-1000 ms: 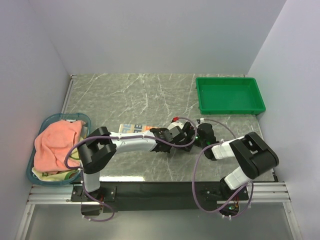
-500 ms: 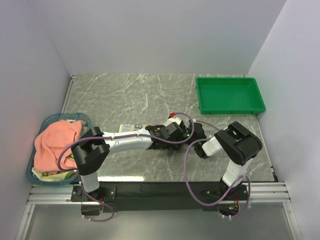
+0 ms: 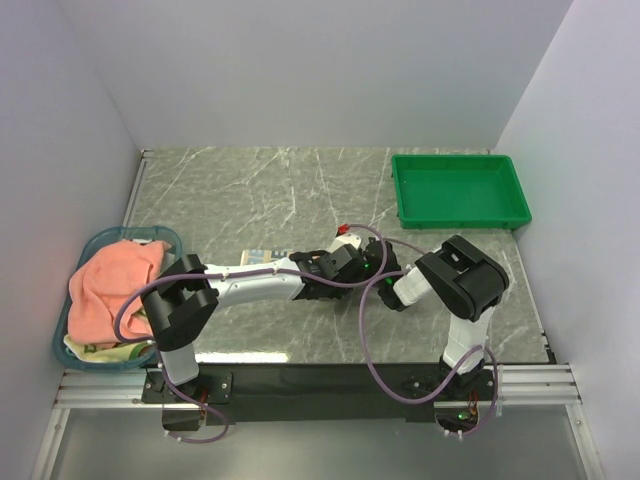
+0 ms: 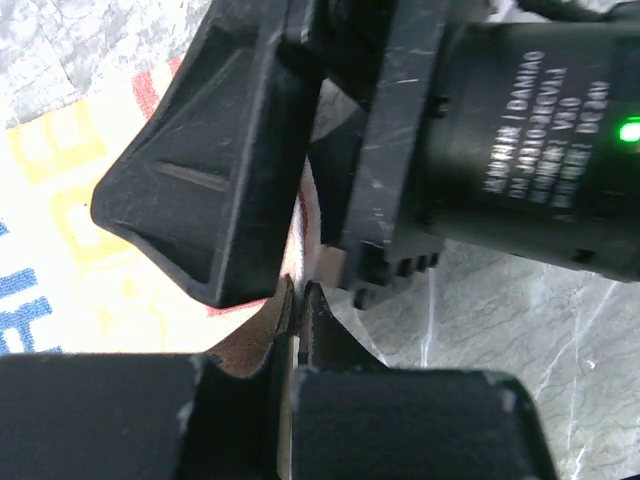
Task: Fold and stack the towels
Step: Neatly place the folded towel into the bin
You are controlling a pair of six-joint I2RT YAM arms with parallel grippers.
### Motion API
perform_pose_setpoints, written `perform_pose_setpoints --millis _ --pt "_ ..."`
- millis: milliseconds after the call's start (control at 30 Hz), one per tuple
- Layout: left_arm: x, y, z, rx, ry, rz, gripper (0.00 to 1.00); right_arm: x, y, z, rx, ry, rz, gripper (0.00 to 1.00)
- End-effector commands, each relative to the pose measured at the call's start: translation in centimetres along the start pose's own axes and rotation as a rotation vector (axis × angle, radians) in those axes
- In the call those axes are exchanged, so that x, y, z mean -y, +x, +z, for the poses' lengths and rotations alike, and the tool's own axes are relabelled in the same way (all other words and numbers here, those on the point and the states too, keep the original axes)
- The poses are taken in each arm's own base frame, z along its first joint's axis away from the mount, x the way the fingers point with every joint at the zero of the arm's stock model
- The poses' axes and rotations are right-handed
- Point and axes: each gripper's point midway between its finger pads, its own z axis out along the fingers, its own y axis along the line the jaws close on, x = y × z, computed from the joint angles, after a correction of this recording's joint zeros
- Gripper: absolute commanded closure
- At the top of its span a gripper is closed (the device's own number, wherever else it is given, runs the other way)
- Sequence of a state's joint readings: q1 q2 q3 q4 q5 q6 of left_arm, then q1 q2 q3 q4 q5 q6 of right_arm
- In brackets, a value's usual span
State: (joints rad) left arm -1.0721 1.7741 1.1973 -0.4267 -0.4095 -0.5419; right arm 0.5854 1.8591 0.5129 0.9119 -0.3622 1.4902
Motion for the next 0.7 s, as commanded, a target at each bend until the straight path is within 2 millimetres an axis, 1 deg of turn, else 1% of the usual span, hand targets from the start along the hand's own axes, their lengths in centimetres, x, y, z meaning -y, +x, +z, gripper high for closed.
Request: perform_pose_setpoints --millis 0,67,100,167,200,233,267,300,333,367,400,433,467,533,567,600,633,667 --pt "1.2 -2.0 -1.4 0.057 0.060 -0.061 0.99 3.6 -0.2 0.8 0.028 0.116 0.010 0.28" --pt "1.4 -2.1 -1.4 0.056 0.063 -0.069 0.99 3.7 -0.2 0.9 0.026 0.115 -0.002 0.38" --pt "1.5 -2.1 -1.3 0.055 0.068 -0.070 0.99 3.7 -0.2 1.0 0.025 0.115 -0.014 0.50" --pt "1.7 -2.1 -1.3 0.053 0.072 -0.076 0.99 3.8 -0.4 1.0 0.031 0.125 -0.030 0.60" --pt "1.7 -2.1 -1.4 0.054 0.075 -0.078 0.99 3.7 -0.4 1.0 0.031 0.125 -0.045 0.72" --pt "1.7 -2.1 -1.4 0.055 0.079 -0.081 0.97 4.0 -0.4 0.9 0.030 0.138 -0.050 0.78" --pt "1.6 -2.0 -1.5 0.055 0.077 -0.086 0.95 3.5 -0.4 0.9 0.031 0.131 -0.063 0.83" --pt "1.6 -2.3 -1.8 0.063 0.079 -0.093 0.89 3.4 -0.5 0.9 0.033 0.133 -0.074 0.91" --pt "1.5 -2.3 -1.9 0.066 0.079 -0.100 0.79 3.5 -0.8 0.9 0.038 0.150 -0.100 0.96" --pt "1.3 -2.5 -2.2 0.070 0.082 -0.106 0.70 3.0 -1.0 0.8 0.041 0.146 -0.119 1.00" --pt "1.3 -2.7 -2.4 0.073 0.087 -0.111 0.57 3.0 -1.2 0.7 0.042 0.153 -0.161 1.00" --pt "1.2 -2.9 -2.7 0.076 0.091 -0.122 0.49 2.8 -1.4 0.8 0.042 0.171 -0.172 1.00" --pt "1.0 -3.4 -3.4 0.092 0.100 -0.133 0.35 2.4 -1.7 0.7 0.050 0.170 -0.193 1.00" --pt "0.5 -4.0 -4.1 0.109 0.106 -0.160 0.24 2.4 -2.2 0.6 0.050 0.203 -0.245 1.00" --pt "-0.2 -4.5 -4.7 0.121 0.114 -0.183 0.19 1.9 -2.8 0.5 0.061 0.206 -0.261 1.00" --pt "-0.7 -5.0 -5.2 0.130 0.121 -0.201 0.12 2.0 -3.2 0.4 0.057 0.218 -0.299 1.00" --pt "-2.0 -5.2 -5.2 0.131 0.109 -0.232 0.08 1.5 -3.6 0.5 0.055 0.229 -0.316 1.00" --pt "-2.6 -6.0 -6.4 0.151 0.133 -0.255 0.01 1.2 -4.6 0.3 0.064 0.238 -0.325 1.00"
